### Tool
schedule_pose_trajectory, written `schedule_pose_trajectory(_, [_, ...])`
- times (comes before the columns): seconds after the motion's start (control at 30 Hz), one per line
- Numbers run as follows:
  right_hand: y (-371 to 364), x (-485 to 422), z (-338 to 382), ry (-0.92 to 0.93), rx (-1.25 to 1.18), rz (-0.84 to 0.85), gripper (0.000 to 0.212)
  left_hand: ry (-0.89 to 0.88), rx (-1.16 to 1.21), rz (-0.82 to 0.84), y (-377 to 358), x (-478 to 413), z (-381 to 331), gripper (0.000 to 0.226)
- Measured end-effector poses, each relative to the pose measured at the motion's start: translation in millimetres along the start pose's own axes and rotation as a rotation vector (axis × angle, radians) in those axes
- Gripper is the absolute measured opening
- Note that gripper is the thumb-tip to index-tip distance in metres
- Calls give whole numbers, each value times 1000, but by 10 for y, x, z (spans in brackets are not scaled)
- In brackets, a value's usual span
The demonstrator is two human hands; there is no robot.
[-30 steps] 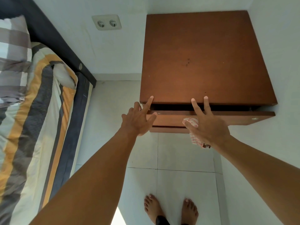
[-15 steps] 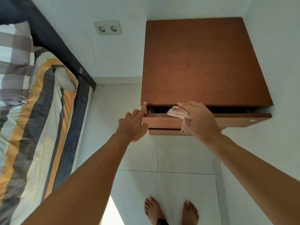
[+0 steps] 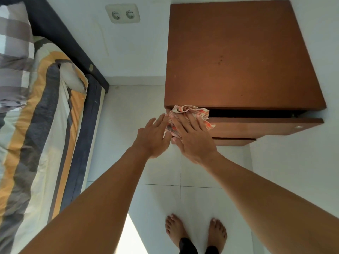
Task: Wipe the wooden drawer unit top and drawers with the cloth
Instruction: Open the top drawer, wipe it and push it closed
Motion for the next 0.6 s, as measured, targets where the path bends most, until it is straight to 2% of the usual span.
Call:
schedule_pose_trajectory(0.3, [-27,300,-511,-103,-2,27,64,59,-52,-3,-151,-117,-501,67])
schedule_pose_trajectory(0.4, [-37,448,-779,-139,16,16,63,131,-93,5,-205,-186,-738,70])
schedule_pose_trajectory(0.6, [-73,806,-1411,-207,48,15,64,142,-139,46,-391,-332,-1224,73])
Point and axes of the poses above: each hand's wrist, its own x-axis away from the middle knuckle, its own y-axis out of the back of the hand, z = x × y, the point moved 3 cm from there along -x, towards the middle knuckle, and after that the axes turned 7 degrees about x, right-handed, at the moved point
